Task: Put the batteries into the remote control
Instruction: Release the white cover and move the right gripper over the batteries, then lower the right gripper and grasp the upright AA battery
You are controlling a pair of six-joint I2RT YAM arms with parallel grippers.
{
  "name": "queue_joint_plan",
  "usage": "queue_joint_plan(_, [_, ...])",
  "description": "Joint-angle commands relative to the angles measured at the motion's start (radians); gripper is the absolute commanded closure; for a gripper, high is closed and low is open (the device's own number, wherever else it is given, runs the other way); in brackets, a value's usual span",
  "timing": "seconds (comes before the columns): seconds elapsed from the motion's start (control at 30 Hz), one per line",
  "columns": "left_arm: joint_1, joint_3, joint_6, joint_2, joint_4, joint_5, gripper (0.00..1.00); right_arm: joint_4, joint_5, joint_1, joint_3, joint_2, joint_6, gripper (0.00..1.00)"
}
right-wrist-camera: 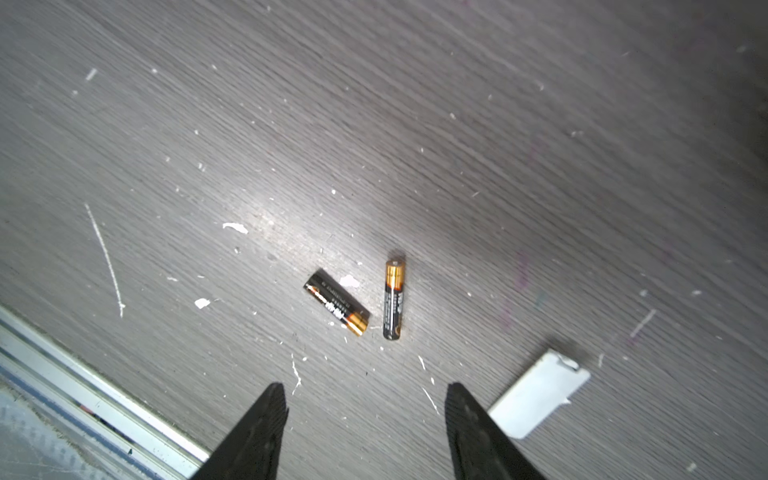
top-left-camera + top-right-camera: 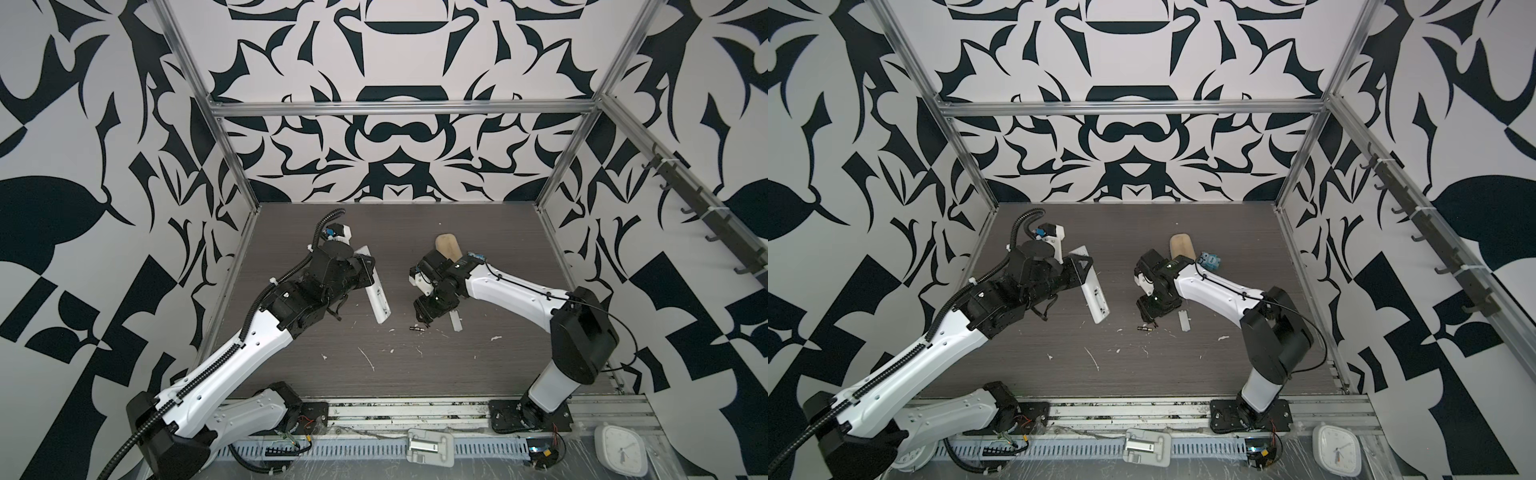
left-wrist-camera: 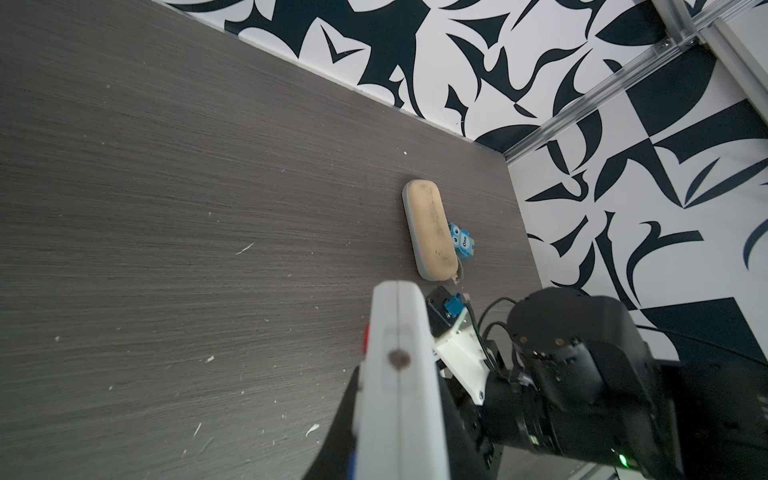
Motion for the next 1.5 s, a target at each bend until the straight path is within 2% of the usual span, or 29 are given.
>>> queue_joint_plan(0.0, [-0.002, -0.037, -0.024, -0.044, 0.059, 0.061, 1.0, 0.004, -0.019, -0.001, 0.04, -0.013, 0.021, 0.36])
queue_joint_plan(0.1, [-0.003, -0.115, 0.01, -0.114, 0.26, 0.227, 1.0, 0.019, -0.034, -0.001, 0.027, -0.03, 0.041, 0.36])
queue_joint_plan(0.17, [-0.003, -0.168, 0.0, -0.168, 0.447, 0.344, 1.0, 0.053, -0.059, -0.001, -0.011, -0.075, 0.046, 0.36])
queue_joint_plan(0.2, [-0.003, -0.17, -0.014, -0.179, 0.486, 0.383, 1.0, 0.07, -0.066, -0.001, -0.031, -0.099, 0.051, 0.35])
queue_joint_plan(0.23, [-0.003, -0.153, -0.016, -0.181, 0.499, 0.43, 1.0, 0.087, -0.072, -0.001, -0.052, -0.128, 0.052, 0.35])
queue_joint_plan(0.37, [-0.003, -0.031, 0.031, -0.13, 0.353, 0.564, 1.0, 0.105, -0.077, -0.003, -0.088, -0.191, 0.04, 0.35])
queue_joint_plan(0.43, [-0.003, -0.026, 0.019, -0.125, 0.375, 0.596, 1.0, 0.101, -0.079, -0.003, -0.083, -0.193, 0.022, 0.35])
queue_joint_plan(0.7, [-0.002, 0.027, 0.017, -0.072, 0.384, 0.611, 1.0, 0.125, -0.107, -0.019, -0.044, -0.118, 0.01, 0.36])
queue_joint_plan(0.87, [0.004, 0.04, 0.038, -0.052, 0.353, 0.582, 1.0, 0.134, -0.092, -0.032, -0.016, -0.068, 0.004, 0.38])
queue_joint_plan(1.13, [0.007, 0.014, -0.056, -0.008, 0.416, 0.595, 1.0, 0.078, 0.033, -0.036, -0.024, -0.027, 0.031, 0.42])
queue_joint_plan(1.47, [0.01, -0.012, -0.111, 0.001, 0.426, 0.567, 1.0, 0.064, 0.025, -0.041, 0.016, 0.063, 0.025, 0.44])
